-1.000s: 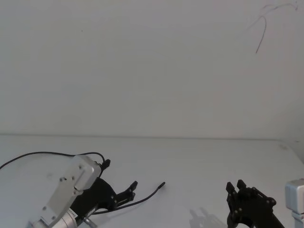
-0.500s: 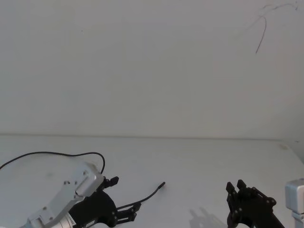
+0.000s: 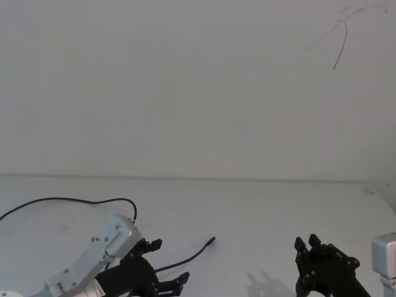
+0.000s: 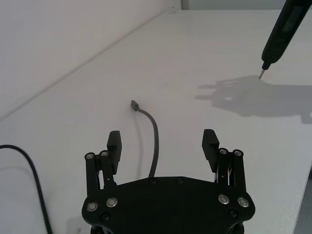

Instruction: Pick up the data cable with the one hand.

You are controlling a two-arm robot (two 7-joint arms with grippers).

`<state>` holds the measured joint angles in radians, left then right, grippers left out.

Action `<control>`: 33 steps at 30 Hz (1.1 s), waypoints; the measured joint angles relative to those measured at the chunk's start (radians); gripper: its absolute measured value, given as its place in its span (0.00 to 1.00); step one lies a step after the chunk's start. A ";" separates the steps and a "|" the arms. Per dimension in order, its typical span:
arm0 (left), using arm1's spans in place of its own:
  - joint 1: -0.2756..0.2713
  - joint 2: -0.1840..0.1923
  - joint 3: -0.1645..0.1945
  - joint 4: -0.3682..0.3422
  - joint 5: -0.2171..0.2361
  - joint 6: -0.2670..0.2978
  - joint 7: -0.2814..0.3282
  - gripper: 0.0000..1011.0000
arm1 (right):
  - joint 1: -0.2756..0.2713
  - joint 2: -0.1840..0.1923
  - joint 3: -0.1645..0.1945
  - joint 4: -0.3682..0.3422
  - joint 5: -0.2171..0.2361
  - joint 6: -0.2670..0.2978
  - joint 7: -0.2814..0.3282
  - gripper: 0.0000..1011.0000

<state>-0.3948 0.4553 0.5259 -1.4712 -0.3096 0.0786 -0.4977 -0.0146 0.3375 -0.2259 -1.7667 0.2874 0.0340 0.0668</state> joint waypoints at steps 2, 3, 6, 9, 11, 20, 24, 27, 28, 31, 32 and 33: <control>-0.009 -0.011 0.005 0.013 0.003 0.000 -0.004 0.99 | 0.000 0.000 0.000 0.000 0.000 0.000 0.000 0.25; -0.012 -0.014 0.006 0.016 0.004 0.000 -0.005 0.99 | 0.000 0.000 0.000 0.000 0.000 0.000 0.000 0.25; -0.025 -0.027 0.014 0.032 0.013 0.000 -0.008 0.99 | 0.000 0.000 0.000 0.000 0.000 0.000 0.000 0.25; -0.038 -0.040 0.022 0.047 0.026 0.006 -0.008 0.99 | 0.000 0.000 0.000 0.000 0.000 0.000 0.000 0.25; -0.044 -0.045 0.026 0.053 0.032 0.010 -0.008 0.99 | 0.000 0.000 0.000 0.000 0.000 0.000 0.000 0.25; -0.072 -0.072 0.045 0.086 0.078 0.046 0.016 0.99 | 0.000 0.000 0.000 0.000 0.000 0.000 0.000 0.25; -0.079 -0.079 0.050 0.096 0.097 0.061 0.030 0.99 | 0.000 0.000 0.000 0.000 0.000 0.000 0.000 0.25; -0.085 -0.084 0.053 0.106 0.110 0.073 0.040 0.99 | 0.000 0.000 0.000 0.000 0.000 0.000 0.000 0.25; -0.088 -0.087 0.054 0.111 0.116 0.078 0.045 0.99 | 0.000 0.000 0.000 0.000 0.000 0.000 0.000 0.25; -0.091 -0.092 0.055 0.118 0.124 0.084 0.051 0.99 | 0.000 0.000 0.000 0.000 0.000 0.000 0.000 0.25; -0.093 -0.094 0.056 0.122 0.129 0.088 0.054 0.99 | 0.000 0.000 0.000 0.000 0.000 0.000 0.000 0.25; -0.094 -0.095 0.056 0.124 0.131 0.090 0.055 0.97 | 0.000 0.000 0.000 0.000 0.000 0.000 0.000 0.25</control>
<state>-0.4888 0.3598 0.5823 -1.3475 -0.1786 0.1688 -0.4426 -0.0146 0.3374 -0.2259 -1.7667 0.2874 0.0340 0.0668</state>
